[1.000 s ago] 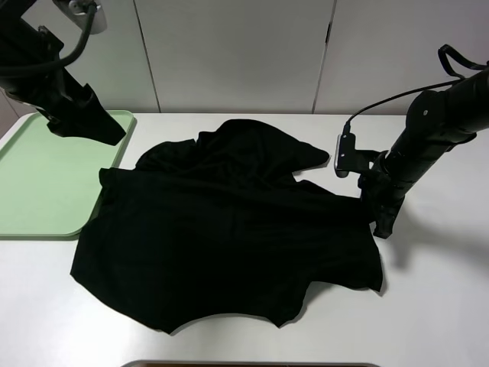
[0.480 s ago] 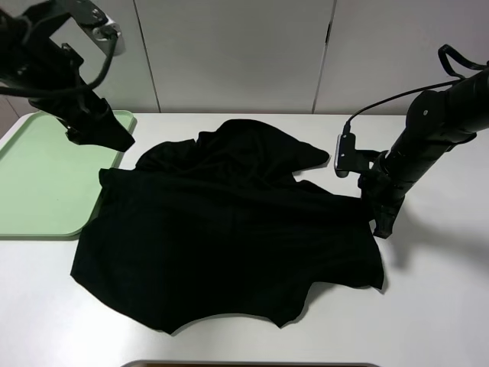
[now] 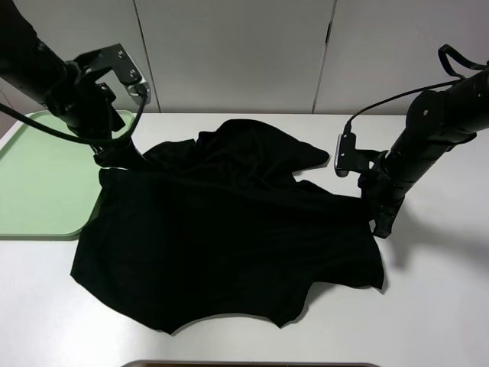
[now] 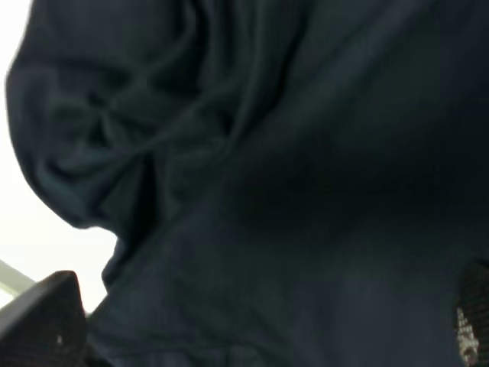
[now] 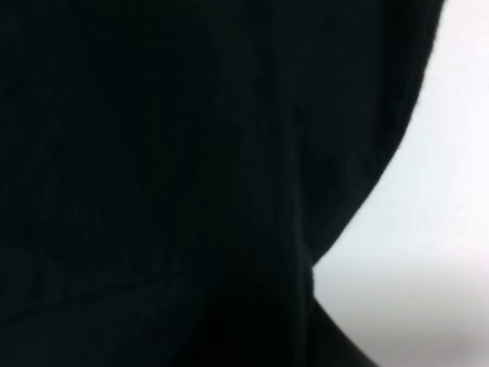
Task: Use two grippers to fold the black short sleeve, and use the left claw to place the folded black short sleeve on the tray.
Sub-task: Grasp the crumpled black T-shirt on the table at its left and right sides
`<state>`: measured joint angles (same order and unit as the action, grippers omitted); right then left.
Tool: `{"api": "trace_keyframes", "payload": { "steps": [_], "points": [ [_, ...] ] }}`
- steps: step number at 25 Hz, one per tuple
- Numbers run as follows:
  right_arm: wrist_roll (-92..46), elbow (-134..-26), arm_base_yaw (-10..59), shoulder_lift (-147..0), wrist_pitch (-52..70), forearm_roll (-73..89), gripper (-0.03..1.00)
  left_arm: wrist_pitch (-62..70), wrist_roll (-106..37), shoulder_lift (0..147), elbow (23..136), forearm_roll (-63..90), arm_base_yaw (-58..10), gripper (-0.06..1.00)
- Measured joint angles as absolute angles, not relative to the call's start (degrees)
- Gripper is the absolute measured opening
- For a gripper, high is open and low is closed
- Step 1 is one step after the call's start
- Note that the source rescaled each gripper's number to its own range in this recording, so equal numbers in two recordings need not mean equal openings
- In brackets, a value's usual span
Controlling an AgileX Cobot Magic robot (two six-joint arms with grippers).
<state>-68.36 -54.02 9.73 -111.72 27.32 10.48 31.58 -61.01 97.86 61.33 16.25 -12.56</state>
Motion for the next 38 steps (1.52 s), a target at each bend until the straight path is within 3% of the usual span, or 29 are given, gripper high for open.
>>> {"api": "trace_keyframes", "payload": {
  "steps": [8, 22, 38],
  "points": [
    [-68.26, -54.02, 9.73, -111.72, 26.98, 10.48, 0.0, 31.71, -61.01, 101.88, 62.35, 10.28, -12.56, 0.95],
    [-67.59, -54.02, 9.73, -111.72, 26.87, 10.48, 0.0, 41.8, -59.71, 112.18, 75.75, 9.93, -12.56, 0.95],
    [-66.99, -54.02, 9.73, -111.72, 26.84, 10.94, 0.0, 44.24, -59.69, 121.27, 78.89, 9.76, -12.56, 0.95]
  ]
}}
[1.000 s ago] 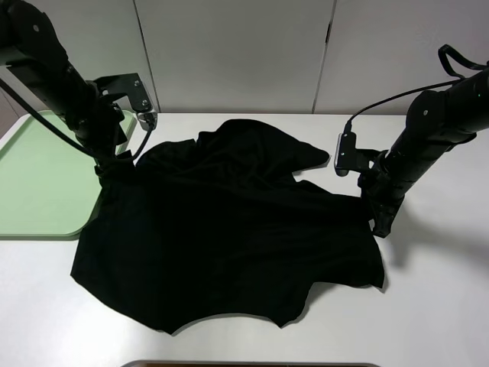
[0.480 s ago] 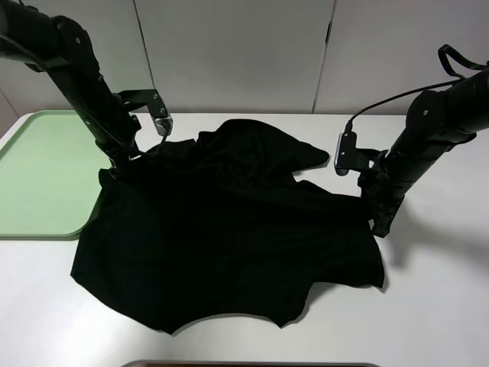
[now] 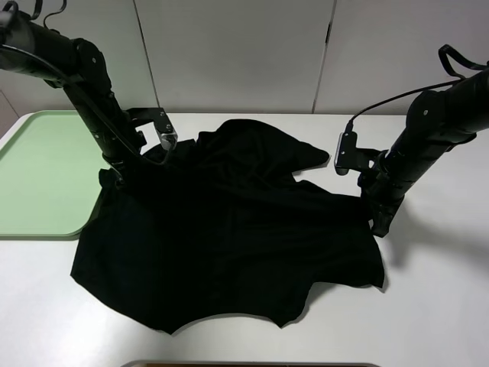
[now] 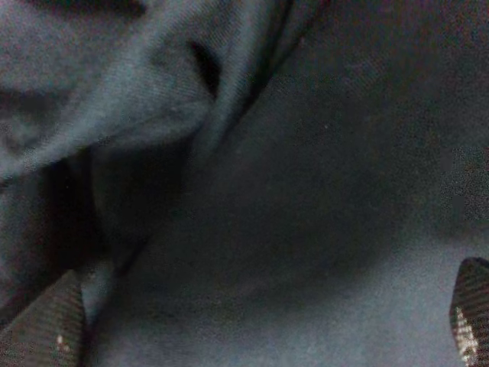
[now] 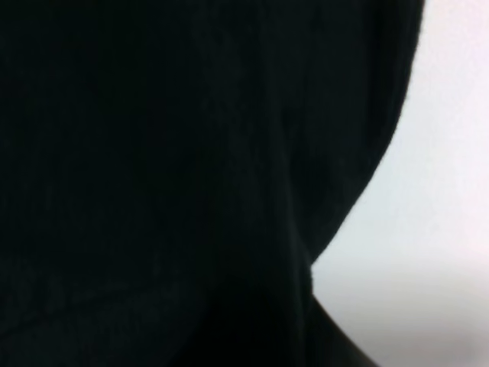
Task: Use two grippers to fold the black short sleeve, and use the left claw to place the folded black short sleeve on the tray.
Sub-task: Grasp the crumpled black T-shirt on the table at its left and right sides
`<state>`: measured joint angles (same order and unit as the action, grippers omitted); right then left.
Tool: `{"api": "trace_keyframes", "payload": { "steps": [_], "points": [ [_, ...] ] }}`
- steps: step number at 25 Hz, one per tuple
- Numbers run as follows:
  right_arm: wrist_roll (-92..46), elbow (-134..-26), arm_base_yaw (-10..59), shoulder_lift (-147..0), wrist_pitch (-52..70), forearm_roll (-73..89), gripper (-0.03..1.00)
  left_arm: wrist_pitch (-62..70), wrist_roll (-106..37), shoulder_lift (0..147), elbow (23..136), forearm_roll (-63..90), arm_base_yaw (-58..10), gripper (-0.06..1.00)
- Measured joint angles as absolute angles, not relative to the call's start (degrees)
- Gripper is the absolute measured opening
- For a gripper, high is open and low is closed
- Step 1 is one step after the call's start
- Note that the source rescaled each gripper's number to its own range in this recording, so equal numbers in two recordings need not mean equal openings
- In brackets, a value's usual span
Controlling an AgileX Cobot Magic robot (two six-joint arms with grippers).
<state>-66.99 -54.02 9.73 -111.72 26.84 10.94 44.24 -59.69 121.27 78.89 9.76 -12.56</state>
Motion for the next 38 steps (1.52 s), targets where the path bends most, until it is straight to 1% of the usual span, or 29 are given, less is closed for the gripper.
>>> {"api": "trace_keyframes", "payload": {
  "steps": [12, 21, 24, 27, 29, 38],
  "points": [
    [-66.77, -54.02, 9.73, -111.72, 26.74, 11.17, 0.0, 52.07, -60.24, 121.74, 79.14, 8.89, -12.56, 0.95],
    [-66.75, -54.02, 9.73, -111.72, 25.96, 11.23, 0.0, 52.84, -59.91, 119.56, 79.34, 8.94, -12.56, 0.95],
    [-66.75, -54.02, 9.73, -111.72, 25.55, 11.23, 0.0, 53.61, -59.91, 119.56, 79.34, 9.19, -12.56, 0.92],
    [-66.75, -54.02, 9.73, -111.72, 25.5, 11.23, 0.0, 54.08, -59.91, 119.54, 79.34, 9.25, -12.56, 0.83],
    [-66.75, -54.02, 9.73, -111.72, 25.5, 11.23, 0.0, 54.08, -59.91, 119.54, 79.34, 9.3, -12.56, 0.81],
    [-66.61, -54.02, 9.73, -111.72, 25.36, 11.23, 0.0, 55.52, -58.95, 119.54, 79.34, 9.35, -12.56, 0.8]
  ]
}}
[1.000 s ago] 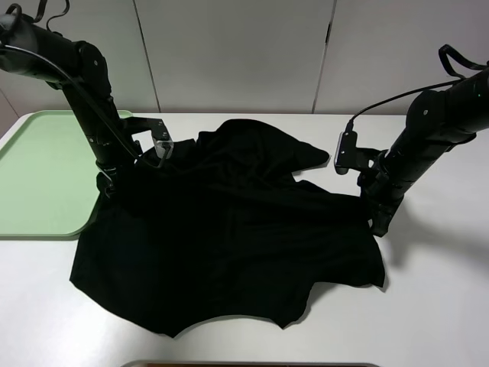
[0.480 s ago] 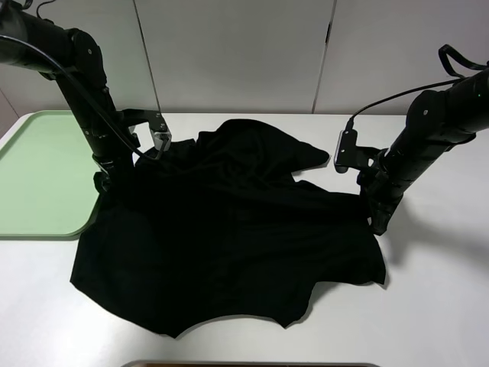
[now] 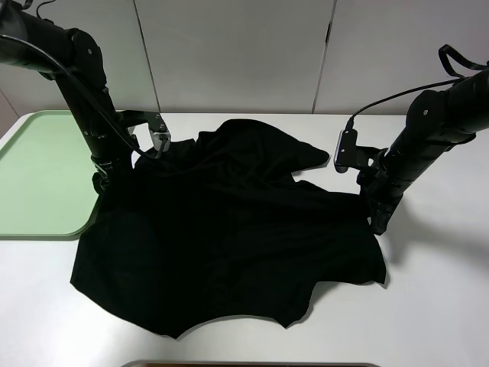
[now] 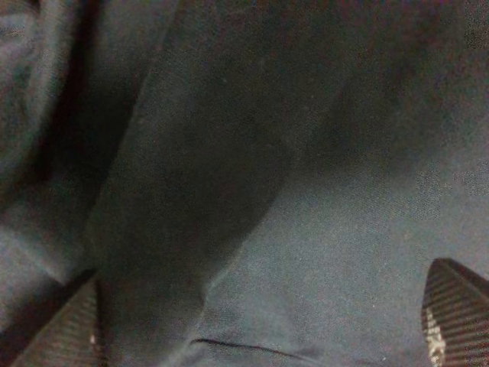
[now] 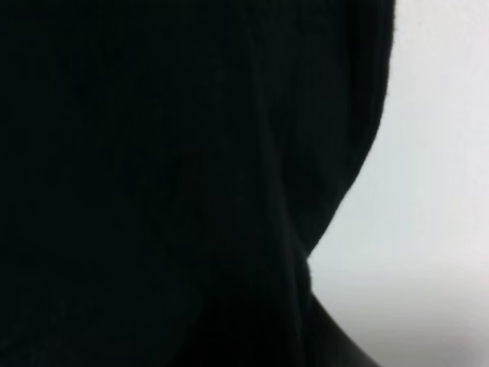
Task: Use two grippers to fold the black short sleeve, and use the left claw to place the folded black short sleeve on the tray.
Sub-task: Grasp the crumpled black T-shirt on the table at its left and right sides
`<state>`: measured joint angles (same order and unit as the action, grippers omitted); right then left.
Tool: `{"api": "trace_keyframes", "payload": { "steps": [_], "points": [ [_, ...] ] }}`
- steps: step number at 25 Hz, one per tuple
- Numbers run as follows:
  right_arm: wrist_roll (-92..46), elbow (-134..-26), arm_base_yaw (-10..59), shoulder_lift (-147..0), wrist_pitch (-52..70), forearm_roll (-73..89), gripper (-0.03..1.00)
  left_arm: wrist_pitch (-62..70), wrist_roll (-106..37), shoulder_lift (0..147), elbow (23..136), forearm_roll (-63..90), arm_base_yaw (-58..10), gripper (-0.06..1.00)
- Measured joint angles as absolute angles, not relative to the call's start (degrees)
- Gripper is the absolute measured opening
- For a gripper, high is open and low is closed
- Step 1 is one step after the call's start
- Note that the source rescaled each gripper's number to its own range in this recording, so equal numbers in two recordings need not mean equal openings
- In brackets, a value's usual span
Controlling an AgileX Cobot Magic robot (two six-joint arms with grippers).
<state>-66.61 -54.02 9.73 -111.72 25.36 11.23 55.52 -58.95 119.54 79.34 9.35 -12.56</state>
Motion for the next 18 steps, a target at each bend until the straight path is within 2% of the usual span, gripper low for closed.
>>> {"api": "trace_keyframes", "payload": {
  "steps": [18],
  "points": [
    [-66.57, -54.02, 9.73, -111.72, 25.31, 12.23, 0.0, 49.3, -53.77, 119.54, 79.34, 9.06, -12.56, 0.8]
  ]
}}
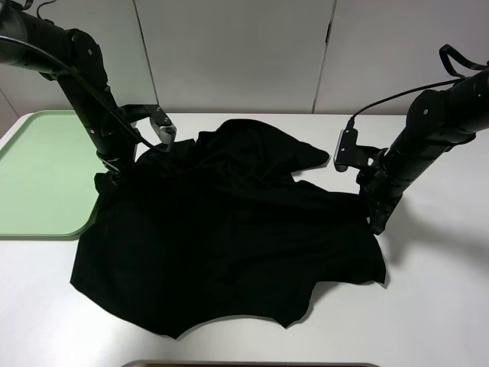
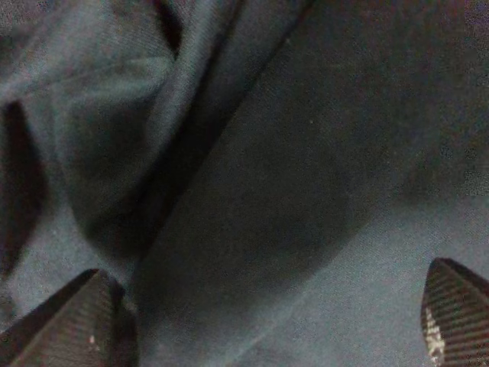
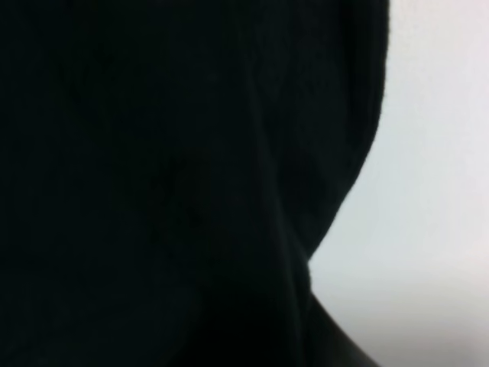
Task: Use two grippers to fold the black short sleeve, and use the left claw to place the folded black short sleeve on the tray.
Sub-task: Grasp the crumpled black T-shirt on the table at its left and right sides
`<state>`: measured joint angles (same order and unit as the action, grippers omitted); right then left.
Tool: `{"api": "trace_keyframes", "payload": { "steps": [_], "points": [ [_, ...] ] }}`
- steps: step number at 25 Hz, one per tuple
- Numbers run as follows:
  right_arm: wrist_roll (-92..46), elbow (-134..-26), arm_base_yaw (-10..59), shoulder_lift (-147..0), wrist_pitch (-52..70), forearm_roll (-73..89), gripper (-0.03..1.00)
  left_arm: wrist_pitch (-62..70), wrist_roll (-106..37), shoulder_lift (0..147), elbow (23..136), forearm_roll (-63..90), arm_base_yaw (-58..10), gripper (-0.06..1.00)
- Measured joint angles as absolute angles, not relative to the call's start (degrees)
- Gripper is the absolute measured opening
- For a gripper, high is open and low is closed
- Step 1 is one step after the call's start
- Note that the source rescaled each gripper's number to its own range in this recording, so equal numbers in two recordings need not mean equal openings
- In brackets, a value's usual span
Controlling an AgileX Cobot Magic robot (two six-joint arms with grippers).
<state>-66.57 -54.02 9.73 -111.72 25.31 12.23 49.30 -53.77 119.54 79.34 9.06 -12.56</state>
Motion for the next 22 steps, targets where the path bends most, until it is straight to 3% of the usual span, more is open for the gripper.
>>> {"api": "trace_keyframes", "payload": {
  "steps": [22],
  "points": [
    [-66.55, -54.02, 9.73, -111.72, 25.25, 12.47, 0.0, 52.88, -56.3, 121.06, 79.34, 9.3, -12.56, 0.8]
  ]
}}
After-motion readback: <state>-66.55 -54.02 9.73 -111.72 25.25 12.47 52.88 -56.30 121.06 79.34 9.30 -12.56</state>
